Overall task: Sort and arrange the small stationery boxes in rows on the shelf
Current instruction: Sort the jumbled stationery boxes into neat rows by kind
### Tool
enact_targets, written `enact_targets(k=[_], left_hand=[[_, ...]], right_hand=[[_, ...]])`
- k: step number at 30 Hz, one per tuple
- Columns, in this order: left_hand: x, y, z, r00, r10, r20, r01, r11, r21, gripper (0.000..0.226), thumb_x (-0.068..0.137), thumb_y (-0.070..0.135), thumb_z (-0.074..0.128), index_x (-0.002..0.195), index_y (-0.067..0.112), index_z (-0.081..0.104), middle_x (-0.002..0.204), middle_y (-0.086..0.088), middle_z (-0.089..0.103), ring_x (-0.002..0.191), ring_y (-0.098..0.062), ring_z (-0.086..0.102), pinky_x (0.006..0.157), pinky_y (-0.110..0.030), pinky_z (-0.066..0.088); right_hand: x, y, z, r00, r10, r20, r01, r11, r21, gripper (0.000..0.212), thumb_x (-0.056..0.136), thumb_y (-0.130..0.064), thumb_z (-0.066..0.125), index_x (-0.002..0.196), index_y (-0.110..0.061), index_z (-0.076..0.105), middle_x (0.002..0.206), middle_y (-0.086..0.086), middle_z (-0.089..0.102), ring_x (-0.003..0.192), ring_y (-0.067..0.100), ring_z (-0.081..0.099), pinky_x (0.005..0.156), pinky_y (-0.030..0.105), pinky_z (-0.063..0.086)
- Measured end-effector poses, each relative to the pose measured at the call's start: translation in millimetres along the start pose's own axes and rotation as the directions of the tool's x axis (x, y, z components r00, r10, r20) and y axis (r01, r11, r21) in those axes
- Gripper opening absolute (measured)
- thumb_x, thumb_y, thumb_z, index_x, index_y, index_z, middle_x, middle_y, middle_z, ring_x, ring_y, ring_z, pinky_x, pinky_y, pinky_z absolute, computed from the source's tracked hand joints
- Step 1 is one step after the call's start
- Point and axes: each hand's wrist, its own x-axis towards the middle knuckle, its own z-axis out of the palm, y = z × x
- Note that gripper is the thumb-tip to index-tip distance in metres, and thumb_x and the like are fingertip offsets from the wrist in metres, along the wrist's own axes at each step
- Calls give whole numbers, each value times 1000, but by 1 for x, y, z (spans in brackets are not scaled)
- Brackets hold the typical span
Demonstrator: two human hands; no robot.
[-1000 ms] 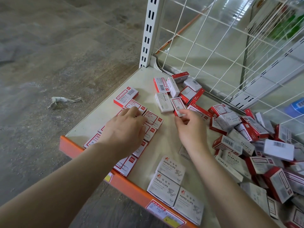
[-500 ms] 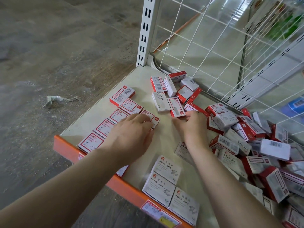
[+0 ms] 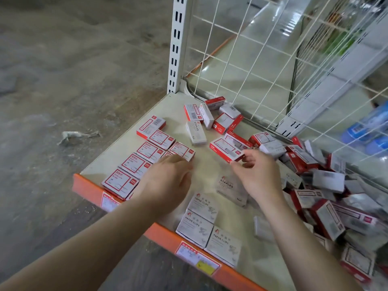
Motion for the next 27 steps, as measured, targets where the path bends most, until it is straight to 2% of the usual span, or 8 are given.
enact_targets(k=[3,6,8,12,16,18,23,27], left_hand=[[-1,9,0,998,-25,-65,24,1000,-16,34,89,21,42,105,9,69,108,-5,66,100,-26,60,81,-28,44],[-1,23,-1,998,-66,-3,66,997,-38,33,96,25,43,124,17,58,122,1,59,110,-17,54,91,-26,42],[-1,35,-5,992,-117,42,121,986,-117,35,97,29,42,128,20,54,120,3,60,103,-13,56,88,-28,46],[-4,52,-7,970,-225,88,241,927,-288,30,97,29,42,124,21,54,89,17,58,72,-2,58,59,-16,47],[-11,54,-3,957,-267,112,289,881,-373,24,95,22,48,118,18,54,84,16,59,80,-8,64,69,-25,57],[-14,56,0,955,-268,125,295,873,-387,21,94,21,50,114,20,52,88,15,60,82,-6,63,71,-23,55],[-19,57,5,950,-289,120,312,847,-431,11,93,19,52,100,26,47,94,11,59,90,-8,60,79,-21,52],[-19,54,7,952,-289,104,306,854,-421,15,93,19,51,108,21,53,93,13,58,89,-6,59,77,-19,51]], right_hand=[[-19,2,-15,997,-65,39,64,998,8,37,78,-18,72,114,-13,63,94,-3,61,85,11,58,75,22,47],[-33,6,-21,994,-96,51,94,995,30,46,77,-18,73,121,-16,60,97,-1,62,88,11,59,80,25,50],[-41,9,-24,989,-143,40,140,987,75,47,75,-14,75,120,-15,61,97,-1,62,87,12,60,81,30,52],[-52,14,-31,971,-229,72,223,971,87,48,73,-12,75,119,-18,62,103,-4,63,89,6,59,81,16,48],[-57,18,-37,973,-219,67,208,968,138,52,74,-9,75,119,-30,58,101,-6,62,89,6,59,82,18,48],[-58,20,-37,977,-201,74,187,969,162,56,75,-4,73,115,-38,53,98,-10,62,88,2,59,83,20,49],[-59,23,-35,978,-181,100,157,965,212,56,75,1,72,110,-40,54,98,-12,61,89,5,60,87,27,51],[-59,26,-31,977,-178,117,149,963,222,54,75,-2,72,107,-41,53,95,-10,61,87,6,60,83,25,51]])
